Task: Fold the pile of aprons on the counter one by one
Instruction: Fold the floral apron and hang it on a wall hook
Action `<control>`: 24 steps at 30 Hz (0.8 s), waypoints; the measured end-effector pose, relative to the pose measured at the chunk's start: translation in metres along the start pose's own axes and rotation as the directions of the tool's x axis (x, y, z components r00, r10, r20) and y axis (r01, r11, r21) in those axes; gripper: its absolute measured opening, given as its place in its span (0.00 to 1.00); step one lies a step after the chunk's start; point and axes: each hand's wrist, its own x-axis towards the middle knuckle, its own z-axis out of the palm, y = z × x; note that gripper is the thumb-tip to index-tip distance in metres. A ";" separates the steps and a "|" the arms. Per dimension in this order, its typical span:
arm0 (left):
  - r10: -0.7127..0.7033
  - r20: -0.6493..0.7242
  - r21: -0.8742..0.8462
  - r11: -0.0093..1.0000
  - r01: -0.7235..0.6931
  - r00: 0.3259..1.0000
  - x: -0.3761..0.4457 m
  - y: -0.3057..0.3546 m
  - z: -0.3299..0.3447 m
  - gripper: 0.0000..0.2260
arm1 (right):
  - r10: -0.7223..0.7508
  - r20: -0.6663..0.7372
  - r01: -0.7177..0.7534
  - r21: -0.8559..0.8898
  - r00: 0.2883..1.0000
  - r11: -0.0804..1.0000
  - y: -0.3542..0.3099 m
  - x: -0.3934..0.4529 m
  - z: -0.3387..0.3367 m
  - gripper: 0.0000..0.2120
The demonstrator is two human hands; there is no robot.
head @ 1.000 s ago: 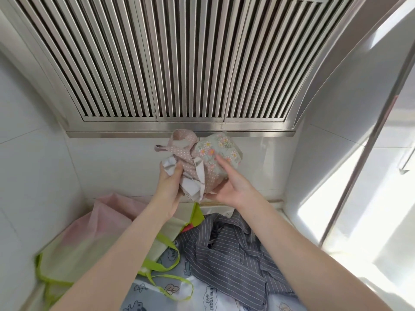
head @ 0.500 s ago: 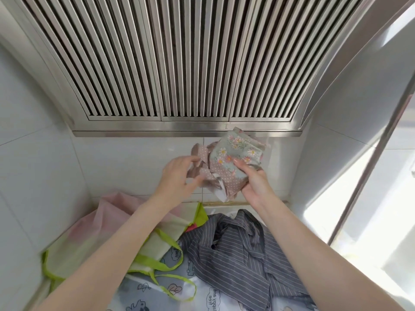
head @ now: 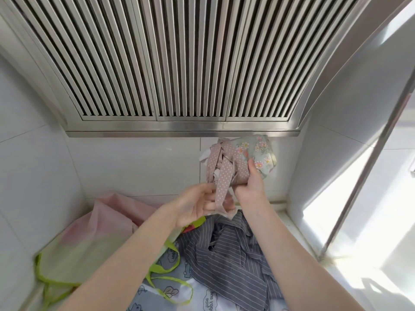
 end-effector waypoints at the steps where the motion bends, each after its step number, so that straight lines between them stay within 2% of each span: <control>1: -0.019 -0.005 -0.105 0.994 0.018 1.000 0.003 0.001 0.000 0.13 | 0.016 -0.013 -0.016 0.022 1.000 1.000 0.002 -0.002 0.002 0.15; 2: -0.025 -0.022 -0.113 0.993 0.022 0.999 0.005 0.001 0.002 0.14 | 0.038 -0.016 -0.038 0.037 0.999 0.999 0.004 -0.002 0.003 0.17; 5: -0.045 -0.028 0.021 0.999 0.046 0.999 0.007 0.002 0.008 0.19 | 0.083 -0.021 -0.082 0.037 0.996 0.996 0.010 -0.001 0.003 0.19; 8: -0.080 0.074 -0.046 0.995 0.084 0.994 0.004 0.015 0.005 0.15 | -0.040 -0.009 0.040 -0.029 0.999 0.999 0.012 0.006 -0.007 0.16; 10: -0.082 0.100 -0.079 0.993 0.090 0.992 0.002 0.025 0.006 0.11 | -0.133 0.021 0.134 -0.047 0.991 0.990 0.011 0.008 -0.009 0.18; 12: -0.047 0.000 -0.135 0.990 0.047 0.999 0.008 0.030 0.014 0.08 | -0.174 0.055 0.179 -0.131 0.983 0.975 0.011 0.006 -0.008 0.22; 13: -0.007 -0.103 -0.172 0.985 -0.011 0.995 0.014 0.031 0.018 0.07 | -0.162 0.084 0.175 -0.176 0.983 0.969 0.015 0.001 -0.006 0.22; 15: 0.059 -0.336 -0.214 0.967 -0.137 0.940 0.025 0.033 0.023 0.06 | -0.133 0.141 0.166 -0.257 0.981 0.952 0.025 -0.005 -0.002 0.21; 17: 0.084 -0.470 -0.231 0.949 -0.215 0.879 0.033 0.034 0.025 0.09 | -0.090 0.225 0.153 -0.279 0.970 0.948 0.029 -0.006 0.000 0.24; 20: 0.076 -0.521 -0.197 0.958 -0.206 0.850 0.035 0.031 0.019 0.15 | -0.026 0.368 0.152 -0.316 0.930 0.936 0.024 -0.008 -0.001 0.32; 22: 0.061 -0.489 -0.196 0.964 -0.178 0.870 0.031 0.030 0.016 0.19 | -0.030 0.344 0.174 -0.395 0.938 0.902 0.022 -0.011 -0.001 0.32; 24: 0.106 -0.392 -0.179 0.966 -0.189 0.914 0.026 0.027 0.009 0.19 | -0.064 0.296 0.191 -0.425 0.953 0.885 0.022 -0.012 0.000 0.27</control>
